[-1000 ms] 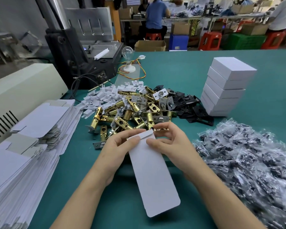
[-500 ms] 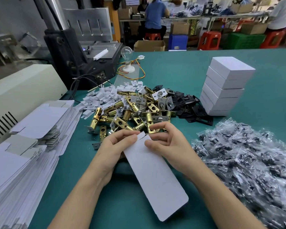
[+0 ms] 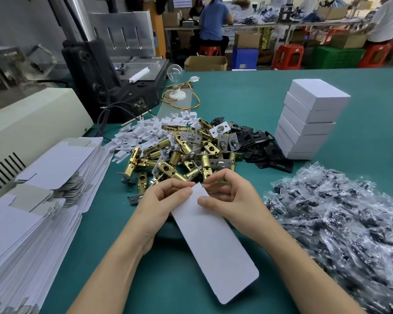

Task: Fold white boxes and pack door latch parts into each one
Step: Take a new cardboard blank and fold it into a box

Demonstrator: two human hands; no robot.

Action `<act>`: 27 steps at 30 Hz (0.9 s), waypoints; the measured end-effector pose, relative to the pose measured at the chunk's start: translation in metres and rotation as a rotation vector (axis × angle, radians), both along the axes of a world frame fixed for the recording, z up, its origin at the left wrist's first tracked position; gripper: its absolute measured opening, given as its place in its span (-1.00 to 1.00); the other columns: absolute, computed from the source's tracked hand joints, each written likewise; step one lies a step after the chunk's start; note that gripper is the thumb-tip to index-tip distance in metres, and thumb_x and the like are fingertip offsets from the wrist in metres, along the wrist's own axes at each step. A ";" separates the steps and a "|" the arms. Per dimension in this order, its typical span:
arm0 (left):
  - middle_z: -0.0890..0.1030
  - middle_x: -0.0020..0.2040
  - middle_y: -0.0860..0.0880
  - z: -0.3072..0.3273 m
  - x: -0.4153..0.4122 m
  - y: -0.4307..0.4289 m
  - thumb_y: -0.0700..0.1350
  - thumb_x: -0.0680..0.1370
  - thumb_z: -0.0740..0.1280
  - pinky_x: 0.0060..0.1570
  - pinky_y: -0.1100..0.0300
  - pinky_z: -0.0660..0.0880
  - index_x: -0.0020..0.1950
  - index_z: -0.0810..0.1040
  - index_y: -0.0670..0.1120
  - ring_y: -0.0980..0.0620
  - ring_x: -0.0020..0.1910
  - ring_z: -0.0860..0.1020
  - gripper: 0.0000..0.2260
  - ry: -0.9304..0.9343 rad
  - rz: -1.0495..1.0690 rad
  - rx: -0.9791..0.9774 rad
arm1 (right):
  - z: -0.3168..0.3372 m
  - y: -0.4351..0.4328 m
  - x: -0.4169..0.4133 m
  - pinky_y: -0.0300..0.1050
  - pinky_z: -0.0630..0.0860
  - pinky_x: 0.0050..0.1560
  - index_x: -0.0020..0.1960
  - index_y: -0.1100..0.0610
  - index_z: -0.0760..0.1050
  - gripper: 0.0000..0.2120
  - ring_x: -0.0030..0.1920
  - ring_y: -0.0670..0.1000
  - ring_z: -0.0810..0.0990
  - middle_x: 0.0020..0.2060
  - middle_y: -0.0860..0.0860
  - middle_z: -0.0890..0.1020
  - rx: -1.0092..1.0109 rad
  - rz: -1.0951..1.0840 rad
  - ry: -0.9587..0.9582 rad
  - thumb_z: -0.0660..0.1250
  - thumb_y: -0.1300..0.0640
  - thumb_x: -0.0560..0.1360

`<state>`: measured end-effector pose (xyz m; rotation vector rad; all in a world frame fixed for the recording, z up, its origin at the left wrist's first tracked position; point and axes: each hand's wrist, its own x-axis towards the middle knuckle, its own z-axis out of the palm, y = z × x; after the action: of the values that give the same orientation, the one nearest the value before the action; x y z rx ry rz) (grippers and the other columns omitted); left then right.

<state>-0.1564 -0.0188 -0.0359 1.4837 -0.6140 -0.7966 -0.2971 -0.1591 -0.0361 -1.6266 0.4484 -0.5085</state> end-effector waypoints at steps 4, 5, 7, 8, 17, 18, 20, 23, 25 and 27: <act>0.71 0.02 -0.16 0.001 -0.002 0.001 -0.01 0.58 0.44 0.02 0.08 0.52 0.03 0.76 0.05 0.02 -0.05 0.62 -0.89 -0.043 -0.021 -0.022 | 0.001 0.001 -0.001 -0.06 0.66 0.10 0.08 -0.14 0.64 -0.71 0.07 -0.06 0.72 0.01 -0.06 0.74 -0.023 -0.010 -0.018 0.59 0.12 0.43; 0.72 0.01 -0.12 0.001 -0.002 0.000 0.02 0.58 0.44 0.01 0.09 0.52 0.04 0.77 0.07 0.03 -0.05 0.63 -0.88 -0.063 -0.024 -0.030 | 0.001 0.001 -0.001 -0.06 0.67 0.09 0.12 -0.16 0.65 -0.69 0.07 -0.06 0.72 0.02 -0.06 0.74 -0.030 -0.010 -0.018 0.58 0.14 0.46; 0.73 0.01 -0.03 0.001 -0.003 0.000 0.09 0.58 0.47 0.00 0.11 0.54 0.09 0.77 0.12 0.03 -0.04 0.64 -0.86 -0.111 -0.034 -0.037 | 0.002 0.001 -0.002 -0.12 0.67 0.04 0.15 -0.17 0.67 -0.69 0.05 -0.07 0.73 0.02 -0.08 0.74 -0.044 -0.015 -0.023 0.53 0.17 0.50; 0.74 0.03 0.01 0.000 -0.003 0.000 0.11 0.58 0.46 0.00 0.14 0.56 0.11 0.76 0.15 0.01 -0.01 0.65 -0.84 -0.137 -0.045 -0.034 | 0.003 0.000 -0.003 -0.15 0.66 -0.02 0.14 -0.14 0.68 -0.72 0.03 -0.07 0.73 0.01 -0.09 0.75 -0.043 -0.022 -0.028 0.52 0.18 0.52; 0.74 0.13 0.05 0.000 -0.013 -0.005 -0.04 0.66 0.38 -0.04 0.24 0.64 0.26 0.73 0.16 0.09 0.08 0.69 -0.77 -0.189 -0.126 -0.076 | 0.005 -0.009 -0.005 -0.21 0.58 -0.15 -0.07 -0.05 0.69 -0.95 -0.08 -0.09 0.73 -0.12 -0.09 0.75 -0.069 -0.163 0.001 0.53 0.09 0.51; 0.75 0.09 0.02 -0.001 -0.014 -0.006 -0.08 0.66 0.38 -0.07 0.23 0.65 0.25 0.73 0.11 0.07 0.04 0.70 -0.78 -0.180 -0.079 -0.075 | 0.004 -0.009 -0.005 -0.25 0.56 -0.18 -0.08 -0.06 0.69 -0.95 -0.10 -0.11 0.72 -0.13 -0.11 0.75 -0.063 -0.183 0.002 0.53 0.09 0.50; 0.75 0.00 -0.05 -0.003 -0.015 -0.008 -0.15 0.66 0.39 -0.14 0.22 0.65 0.19 0.75 0.01 0.01 -0.03 0.71 -0.82 -0.186 0.004 -0.077 | 0.004 -0.010 -0.005 -0.32 0.53 -0.25 -0.10 -0.07 0.69 -0.95 -0.14 -0.14 0.71 -0.15 -0.13 0.74 -0.059 -0.223 -0.001 0.53 0.07 0.49; 0.75 -0.05 -0.05 -0.004 -0.016 -0.008 -0.17 0.65 0.40 -0.18 0.23 0.65 0.13 0.76 -0.01 0.01 -0.06 0.72 -0.84 -0.217 0.028 -0.078 | 0.004 -0.009 -0.005 -0.30 0.53 -0.25 -0.10 -0.06 0.69 -0.96 -0.13 -0.14 0.70 -0.14 -0.13 0.74 -0.062 -0.229 -0.002 0.52 0.07 0.50; 0.76 -0.05 -0.01 -0.004 -0.016 -0.007 -0.15 0.65 0.40 -0.17 0.24 0.65 0.11 0.78 0.02 0.05 -0.05 0.72 -0.83 -0.233 0.030 -0.079 | 0.005 -0.009 -0.006 -0.24 0.55 -0.19 -0.10 -0.06 0.68 -0.96 -0.10 -0.13 0.71 -0.13 -0.12 0.74 -0.063 -0.219 -0.002 0.51 0.07 0.50; 0.77 -0.04 0.03 -0.003 -0.015 -0.006 -0.11 0.65 0.40 -0.16 0.27 0.64 0.09 0.79 0.05 0.07 -0.03 0.72 -0.83 -0.249 0.033 -0.075 | 0.005 -0.008 -0.006 -0.22 0.55 -0.17 -0.11 -0.07 0.68 -0.95 -0.08 -0.14 0.70 -0.12 -0.13 0.74 -0.069 -0.208 -0.003 0.51 0.07 0.51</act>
<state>-0.1714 -0.0245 -0.0387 1.5320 -0.7944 -0.5614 -0.3030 -0.1670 -0.0308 -1.6537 0.6077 -0.6889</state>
